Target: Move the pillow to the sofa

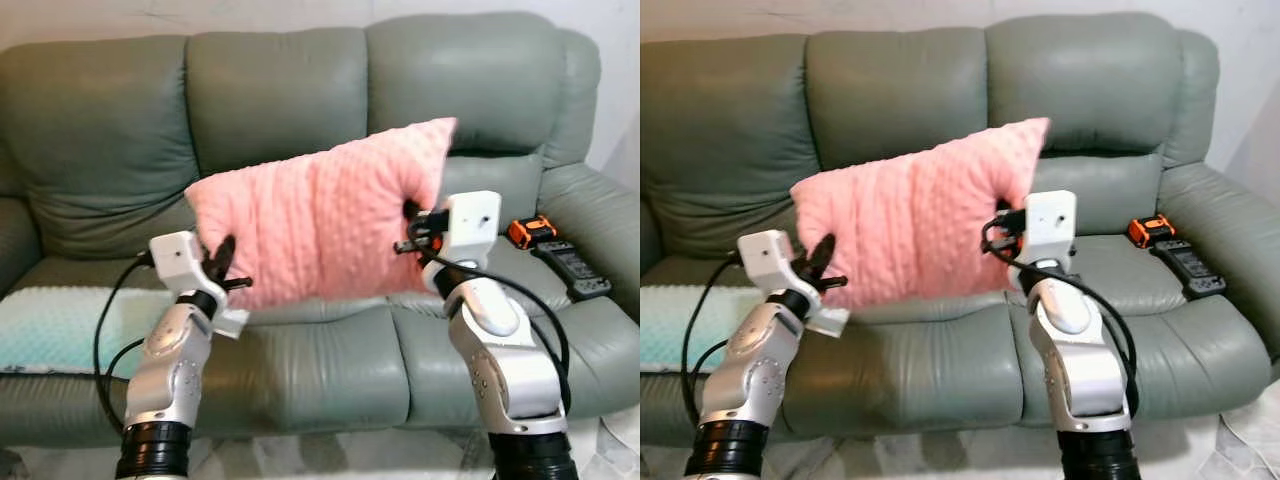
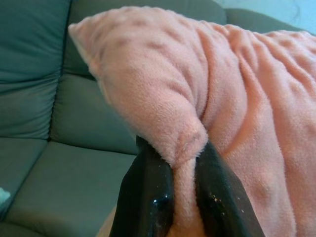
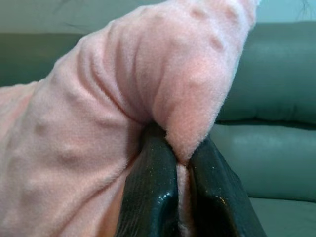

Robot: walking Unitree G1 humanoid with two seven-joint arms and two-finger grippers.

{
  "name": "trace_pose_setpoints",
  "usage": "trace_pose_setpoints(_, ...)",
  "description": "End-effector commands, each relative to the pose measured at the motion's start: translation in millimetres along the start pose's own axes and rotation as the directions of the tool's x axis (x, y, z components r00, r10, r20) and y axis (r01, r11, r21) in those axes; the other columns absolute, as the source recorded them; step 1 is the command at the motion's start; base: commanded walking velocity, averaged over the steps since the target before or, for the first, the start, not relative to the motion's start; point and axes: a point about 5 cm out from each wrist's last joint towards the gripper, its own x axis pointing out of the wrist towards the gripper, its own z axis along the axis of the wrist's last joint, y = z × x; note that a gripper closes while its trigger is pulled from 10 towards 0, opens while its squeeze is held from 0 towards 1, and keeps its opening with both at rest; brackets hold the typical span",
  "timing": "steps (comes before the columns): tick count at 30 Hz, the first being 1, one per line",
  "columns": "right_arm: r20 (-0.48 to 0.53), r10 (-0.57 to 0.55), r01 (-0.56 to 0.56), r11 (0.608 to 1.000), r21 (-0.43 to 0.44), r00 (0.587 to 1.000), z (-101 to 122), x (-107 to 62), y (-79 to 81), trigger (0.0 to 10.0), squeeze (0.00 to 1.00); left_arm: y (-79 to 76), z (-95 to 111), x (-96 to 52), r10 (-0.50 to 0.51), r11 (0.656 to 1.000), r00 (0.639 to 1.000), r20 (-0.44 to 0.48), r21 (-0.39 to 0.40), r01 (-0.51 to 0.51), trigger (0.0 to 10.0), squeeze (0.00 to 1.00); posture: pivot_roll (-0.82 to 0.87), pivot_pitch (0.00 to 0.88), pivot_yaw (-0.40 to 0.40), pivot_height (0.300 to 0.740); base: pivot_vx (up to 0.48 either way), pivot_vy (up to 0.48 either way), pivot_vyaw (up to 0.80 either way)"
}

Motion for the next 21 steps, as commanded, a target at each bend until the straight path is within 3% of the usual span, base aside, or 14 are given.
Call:
trace_pose_setpoints(1,0.025,-0.026,0.026,1.000,-0.012,0.999,5.3,-0.7,-7.6,10.0,0.00,-11.2,3.5,4.5,-0.032,0.999,0.999,0.011,-0.006,0.032,10.0,0.00,-0.06,0.000,0.050,0.740,0.281,0.390,0.00)
trace_pose_setpoints(4,0.025,-0.028,0.028,1.000,-0.010,0.999,5.2,-0.7,-7.8,10.0,0.00,-11.9,2.8,5.0,-0.031,1.000,1.000,0.001,0.002,0.031,10.0,0.00,-0.06,0.000,0.051,0.740,0.259,0.405,0.00)
trace_pose_setpoints(21,0.028,-0.032,0.032,0.999,-0.005,0.999,5.1,-1.2,-7.4,10.0,0.00,-11.9,0.0,6.5,-0.020,0.999,0.999,-0.029,0.025,0.021,10.0,0.00,-0.06,0.000,0.056,0.740,0.000,0.440,0.00)
